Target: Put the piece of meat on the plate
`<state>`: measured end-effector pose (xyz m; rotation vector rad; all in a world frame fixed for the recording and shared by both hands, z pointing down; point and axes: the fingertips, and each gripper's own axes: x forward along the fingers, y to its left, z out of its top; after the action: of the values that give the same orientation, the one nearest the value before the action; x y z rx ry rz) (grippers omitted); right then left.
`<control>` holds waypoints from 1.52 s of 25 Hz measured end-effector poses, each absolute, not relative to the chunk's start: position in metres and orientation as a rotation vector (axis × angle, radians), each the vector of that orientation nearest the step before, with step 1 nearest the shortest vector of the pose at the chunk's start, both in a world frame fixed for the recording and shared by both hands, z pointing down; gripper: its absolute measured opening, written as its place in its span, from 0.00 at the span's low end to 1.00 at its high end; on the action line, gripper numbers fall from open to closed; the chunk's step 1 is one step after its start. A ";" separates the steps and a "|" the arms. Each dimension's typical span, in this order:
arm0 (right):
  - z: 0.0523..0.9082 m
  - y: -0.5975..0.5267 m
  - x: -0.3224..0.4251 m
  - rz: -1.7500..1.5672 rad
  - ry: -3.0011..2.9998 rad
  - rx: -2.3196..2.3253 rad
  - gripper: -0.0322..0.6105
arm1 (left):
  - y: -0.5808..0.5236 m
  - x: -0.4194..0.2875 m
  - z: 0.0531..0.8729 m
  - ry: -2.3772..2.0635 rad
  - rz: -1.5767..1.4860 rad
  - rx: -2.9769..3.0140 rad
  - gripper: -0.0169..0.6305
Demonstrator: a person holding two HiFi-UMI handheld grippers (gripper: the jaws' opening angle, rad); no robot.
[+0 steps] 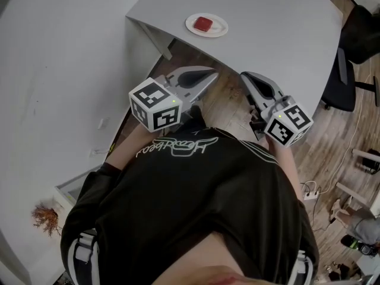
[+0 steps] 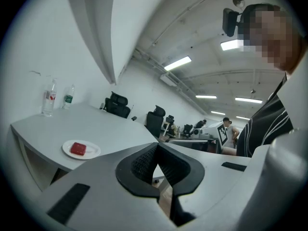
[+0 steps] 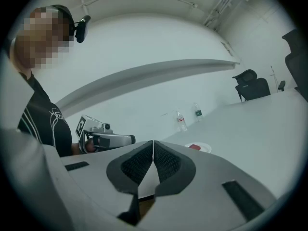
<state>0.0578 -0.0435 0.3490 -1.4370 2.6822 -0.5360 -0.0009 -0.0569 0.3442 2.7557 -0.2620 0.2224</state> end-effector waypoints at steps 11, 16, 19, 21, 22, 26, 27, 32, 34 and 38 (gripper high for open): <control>0.336 0.036 0.031 -0.460 2.750 -1.320 0.07 | 0.025 -0.019 0.336 -0.308 0.210 2.775 0.04; 0.335 0.054 0.025 -0.454 2.761 -1.290 0.07 | 0.046 -0.022 0.341 -0.310 0.222 2.762 0.04; 0.337 0.059 0.021 -0.464 2.774 -1.272 0.06 | 0.053 -0.023 0.342 -0.315 0.227 2.763 0.04; 0.339 0.061 0.019 -0.475 2.781 -1.264 0.06 | 0.056 -0.024 0.342 -0.318 0.229 2.766 0.04; 0.340 0.062 0.018 -0.480 2.780 -1.260 0.06 | 0.057 -0.025 0.342 -0.320 0.231 2.768 0.04; 0.342 0.063 0.016 -0.502 2.774 -1.249 0.06 | 0.056 -0.029 0.343 -0.332 0.230 2.764 0.04; 0.343 0.063 0.016 -0.506 2.777 -1.253 0.06 | 0.055 -0.030 0.343 -0.335 0.228 2.761 0.04; 0.348 0.062 0.015 -0.518 2.791 -1.261 0.06 | 0.053 -0.029 0.347 -0.331 0.228 2.751 0.04; 0.349 0.062 0.015 -0.518 2.797 -1.264 0.06 | 0.052 -0.029 0.348 -0.330 0.228 2.749 0.04; 0.353 0.063 0.016 -0.521 2.802 -1.273 0.06 | 0.053 -0.027 0.350 -0.325 0.229 2.749 0.04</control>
<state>0.0156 0.0628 0.3533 -1.2732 2.8023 -0.5215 -0.0274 0.0530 0.3500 2.7486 -0.3248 0.2293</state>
